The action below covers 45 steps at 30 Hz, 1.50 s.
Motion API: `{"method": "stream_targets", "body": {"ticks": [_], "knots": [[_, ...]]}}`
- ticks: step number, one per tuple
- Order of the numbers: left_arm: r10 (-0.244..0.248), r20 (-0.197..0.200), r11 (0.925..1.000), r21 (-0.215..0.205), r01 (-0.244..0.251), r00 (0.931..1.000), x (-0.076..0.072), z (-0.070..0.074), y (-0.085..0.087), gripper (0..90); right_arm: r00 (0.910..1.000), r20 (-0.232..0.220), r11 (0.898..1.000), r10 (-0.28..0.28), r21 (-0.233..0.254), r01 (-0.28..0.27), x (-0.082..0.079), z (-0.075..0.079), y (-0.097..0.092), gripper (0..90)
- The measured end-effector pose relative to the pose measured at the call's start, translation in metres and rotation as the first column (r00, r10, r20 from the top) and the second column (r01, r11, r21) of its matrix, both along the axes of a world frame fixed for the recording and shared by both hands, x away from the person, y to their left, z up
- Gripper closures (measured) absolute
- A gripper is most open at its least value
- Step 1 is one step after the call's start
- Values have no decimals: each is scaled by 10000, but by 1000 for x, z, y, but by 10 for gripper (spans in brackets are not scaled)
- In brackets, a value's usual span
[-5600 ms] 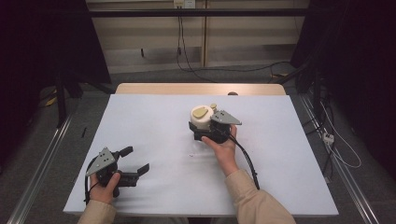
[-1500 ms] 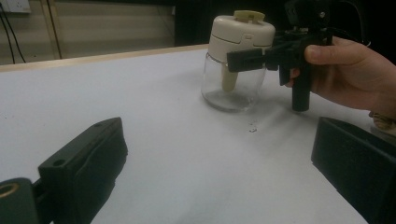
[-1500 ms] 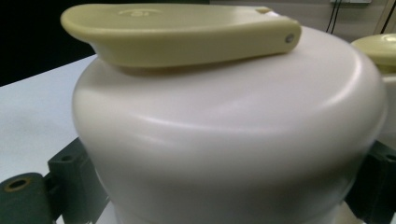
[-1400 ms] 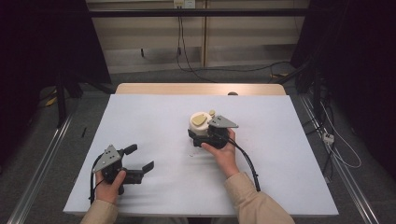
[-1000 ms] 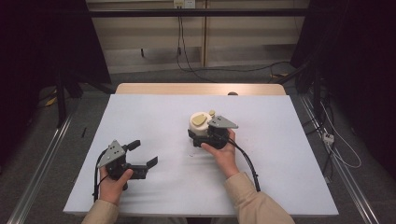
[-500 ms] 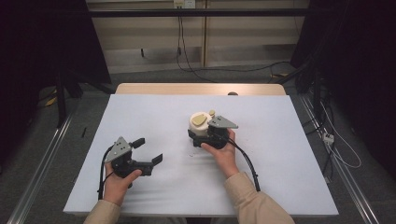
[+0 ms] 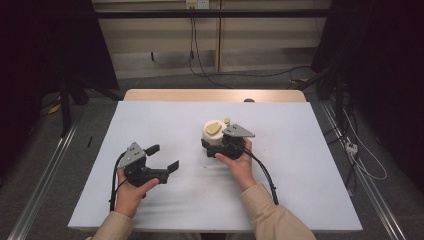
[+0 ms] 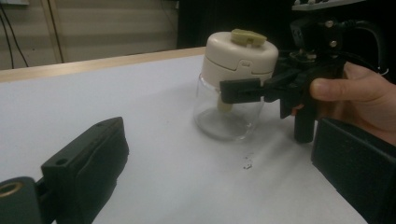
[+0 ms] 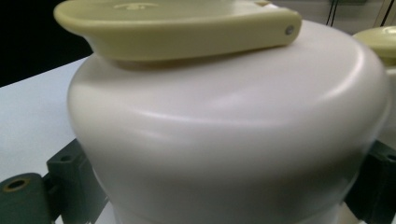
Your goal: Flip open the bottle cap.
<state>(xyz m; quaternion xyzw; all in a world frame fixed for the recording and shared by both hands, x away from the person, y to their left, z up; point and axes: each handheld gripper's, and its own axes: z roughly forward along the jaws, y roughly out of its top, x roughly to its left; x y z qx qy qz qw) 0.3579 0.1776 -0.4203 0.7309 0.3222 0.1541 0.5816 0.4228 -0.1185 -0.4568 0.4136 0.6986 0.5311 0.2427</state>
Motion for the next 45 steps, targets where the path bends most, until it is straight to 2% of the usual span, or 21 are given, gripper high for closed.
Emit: {"method": "stream_targets", "body": {"ticks": [12, 20, 25, 31, 33, 45], "knots": [[-149, -215, 9998, -117, 147, 9997, 10, 6, -17, 82, 10000, -17, 10000, 3, 10, -3, 0, -1, 0, 61], [-201, -175, 9997, -135, 199, 9996, 18, 8, -25, 137, 10000, -33, 10000, 3, 13, -3, 0, -1, 0, 60], [-219, -221, 9998, -2, 219, 9995, 23, 9, -30, 171, 10000, -40, 10000, 4, 34, -4, 0, -1, 0, 60], [-344, -271, 9994, 5, 344, 9990, 27, 11, -37, 249, 10000, -37, 10000, 7, 11, -7, 0, -1, 0, 60], [-369, -328, 9992, 136, 373, 9988, 29, 12, -39, 299, 10000, -34, 10000, 8, 17, -7, 0, -1, 0, 59], [-533, -701, 9982, 242, 551, 9961, 38, 17, -49, 557, 10000, -66, 10000, 4, 33, -3, 0, -1, 0, 59]]}}
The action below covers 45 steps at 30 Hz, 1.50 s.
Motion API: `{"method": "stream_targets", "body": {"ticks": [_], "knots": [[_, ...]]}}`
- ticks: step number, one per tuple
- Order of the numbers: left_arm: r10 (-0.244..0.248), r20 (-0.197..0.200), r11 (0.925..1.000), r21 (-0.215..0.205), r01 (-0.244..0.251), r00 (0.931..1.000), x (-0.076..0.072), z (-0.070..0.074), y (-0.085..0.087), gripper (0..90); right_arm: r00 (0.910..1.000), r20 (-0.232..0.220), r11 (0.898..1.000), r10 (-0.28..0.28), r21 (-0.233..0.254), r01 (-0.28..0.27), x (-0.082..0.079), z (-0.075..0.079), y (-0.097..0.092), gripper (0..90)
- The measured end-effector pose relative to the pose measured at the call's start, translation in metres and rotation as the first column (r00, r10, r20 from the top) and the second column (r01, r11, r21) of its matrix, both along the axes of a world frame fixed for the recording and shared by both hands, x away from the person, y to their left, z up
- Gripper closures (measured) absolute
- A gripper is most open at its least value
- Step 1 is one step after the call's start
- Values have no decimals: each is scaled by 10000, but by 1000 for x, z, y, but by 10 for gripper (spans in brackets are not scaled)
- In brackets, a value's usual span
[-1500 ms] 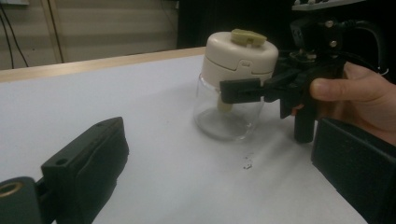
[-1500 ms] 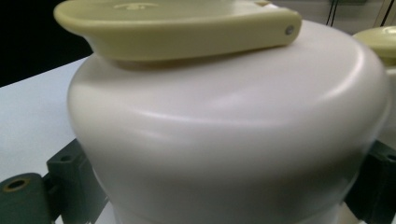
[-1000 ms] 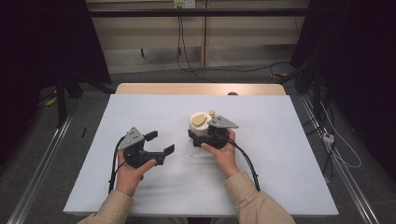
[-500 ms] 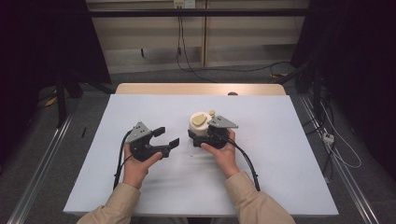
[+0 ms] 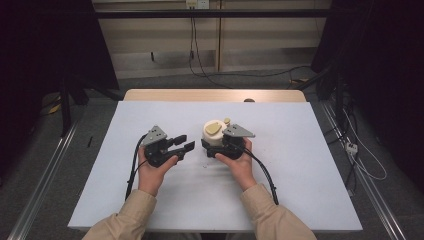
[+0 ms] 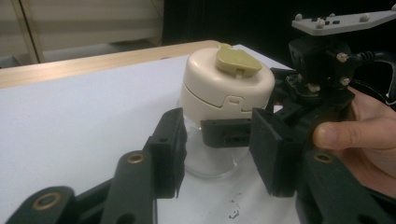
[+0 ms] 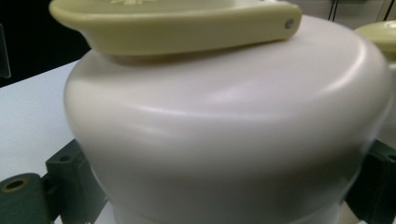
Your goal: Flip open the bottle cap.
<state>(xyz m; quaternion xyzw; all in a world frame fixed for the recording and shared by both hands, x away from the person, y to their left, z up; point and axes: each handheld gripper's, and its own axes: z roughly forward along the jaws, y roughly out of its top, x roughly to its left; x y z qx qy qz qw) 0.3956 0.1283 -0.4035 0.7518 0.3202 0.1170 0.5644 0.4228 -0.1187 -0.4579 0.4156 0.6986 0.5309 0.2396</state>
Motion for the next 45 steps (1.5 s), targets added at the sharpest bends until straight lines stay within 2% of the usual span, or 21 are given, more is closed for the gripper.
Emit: {"method": "stream_targets", "body": {"ticks": [9, 20, 29, 45], "knots": [[-273, -219, 9996, 60, 274, 9994, 6, 1, -11, 715, 10000, 0, 10000, -5, 5, 5, 0, 0, 0, 58], [-449, -294, 9986, 279, 457, 9986, 14, 7, -24, 848, 10000, -20, 10000, -6, 15, 6, 0, 0, 0, 57], [-655, -429, 9974, 281, 668, 9969, 18, 12, -32, 898, 10000, -23, 10000, -6, 16, 6, 0, 0, 0, 57], [-619, -721, 9971, 405, 649, 9955, 23, 15, -42, 900, 10000, -46, 10000, 7, 5, -7, 0, 0, 0, 57]]}}
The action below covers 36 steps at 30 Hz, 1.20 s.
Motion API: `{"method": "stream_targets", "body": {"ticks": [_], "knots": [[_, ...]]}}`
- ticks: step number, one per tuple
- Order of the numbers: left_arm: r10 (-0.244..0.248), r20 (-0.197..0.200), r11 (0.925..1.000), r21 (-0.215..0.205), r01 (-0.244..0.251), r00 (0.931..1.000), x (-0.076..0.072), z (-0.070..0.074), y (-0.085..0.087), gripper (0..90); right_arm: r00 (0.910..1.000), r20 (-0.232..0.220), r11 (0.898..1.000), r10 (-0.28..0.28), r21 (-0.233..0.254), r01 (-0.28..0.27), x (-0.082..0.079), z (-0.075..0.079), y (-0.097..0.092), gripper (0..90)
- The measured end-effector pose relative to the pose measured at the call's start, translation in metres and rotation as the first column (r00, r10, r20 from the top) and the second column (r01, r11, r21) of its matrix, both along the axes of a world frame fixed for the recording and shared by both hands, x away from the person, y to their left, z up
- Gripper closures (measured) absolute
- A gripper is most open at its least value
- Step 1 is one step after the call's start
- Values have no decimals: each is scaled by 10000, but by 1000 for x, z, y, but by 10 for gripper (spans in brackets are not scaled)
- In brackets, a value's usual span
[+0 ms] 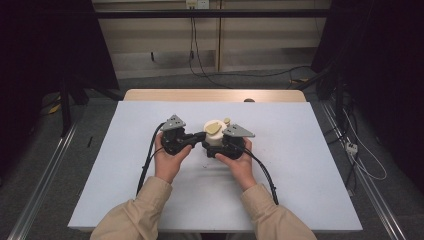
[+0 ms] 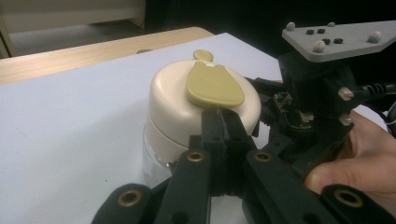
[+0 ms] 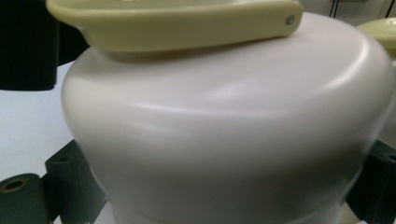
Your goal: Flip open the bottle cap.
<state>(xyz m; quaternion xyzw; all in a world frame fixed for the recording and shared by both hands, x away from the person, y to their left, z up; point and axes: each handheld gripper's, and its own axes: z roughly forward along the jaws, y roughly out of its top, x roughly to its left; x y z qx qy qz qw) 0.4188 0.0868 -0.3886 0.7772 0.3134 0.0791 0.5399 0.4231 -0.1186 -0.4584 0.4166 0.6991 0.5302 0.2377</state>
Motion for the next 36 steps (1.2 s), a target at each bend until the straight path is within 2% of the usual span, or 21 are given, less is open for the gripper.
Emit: {"method": "stream_targets", "body": {"ticks": [10, 36], "knots": [[6, 21, 9998, 220, -7, 10000, 1, 1, -4, 900, 10000, -4, 10000, -4, -1, 4, 0, 0, 0, 56], [99, 148, 9999, 141, -101, 9998, 5, 12, -10, 900, 10000, 0, 10000, -16, -20, 16, 0, 0, 0, 55]]}}
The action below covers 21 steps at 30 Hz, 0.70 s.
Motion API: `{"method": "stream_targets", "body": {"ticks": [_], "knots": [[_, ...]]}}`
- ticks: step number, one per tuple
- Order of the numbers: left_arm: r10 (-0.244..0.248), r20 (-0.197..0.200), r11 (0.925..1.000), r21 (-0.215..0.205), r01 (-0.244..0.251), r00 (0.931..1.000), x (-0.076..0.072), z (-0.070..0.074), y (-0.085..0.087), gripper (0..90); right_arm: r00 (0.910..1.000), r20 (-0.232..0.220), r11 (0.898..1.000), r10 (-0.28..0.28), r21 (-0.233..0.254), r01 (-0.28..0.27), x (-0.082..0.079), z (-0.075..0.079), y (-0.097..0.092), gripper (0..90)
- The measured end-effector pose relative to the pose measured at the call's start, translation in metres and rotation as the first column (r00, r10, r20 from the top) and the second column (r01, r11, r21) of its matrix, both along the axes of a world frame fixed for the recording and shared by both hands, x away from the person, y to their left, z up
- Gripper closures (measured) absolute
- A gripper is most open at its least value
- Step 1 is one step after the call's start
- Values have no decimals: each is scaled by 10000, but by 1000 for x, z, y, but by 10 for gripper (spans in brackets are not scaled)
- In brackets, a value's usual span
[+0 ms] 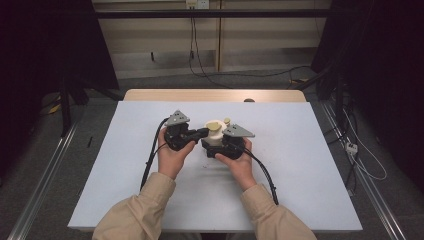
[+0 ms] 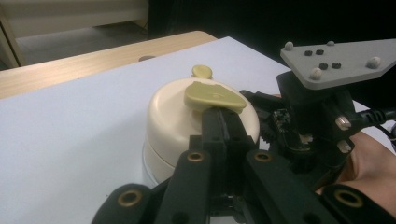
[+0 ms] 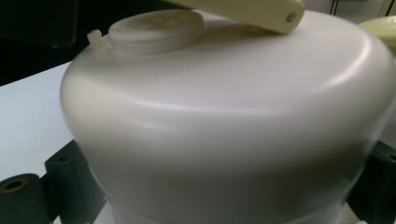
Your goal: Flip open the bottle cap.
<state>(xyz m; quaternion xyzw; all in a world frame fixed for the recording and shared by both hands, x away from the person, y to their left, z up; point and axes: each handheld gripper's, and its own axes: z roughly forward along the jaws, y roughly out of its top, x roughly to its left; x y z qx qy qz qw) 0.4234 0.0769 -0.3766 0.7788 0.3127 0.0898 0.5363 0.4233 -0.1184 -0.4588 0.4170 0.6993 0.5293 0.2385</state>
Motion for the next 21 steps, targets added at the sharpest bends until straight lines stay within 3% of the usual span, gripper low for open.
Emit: {"method": "stream_targets", "body": {"ticks": [21], "knots": [[71, 89, 9999, -118, -70, 9999, 3, 6, -3, 900, 10000, -21, 10000, -16, 27, 16, 0, 0, 0, 55]]}}
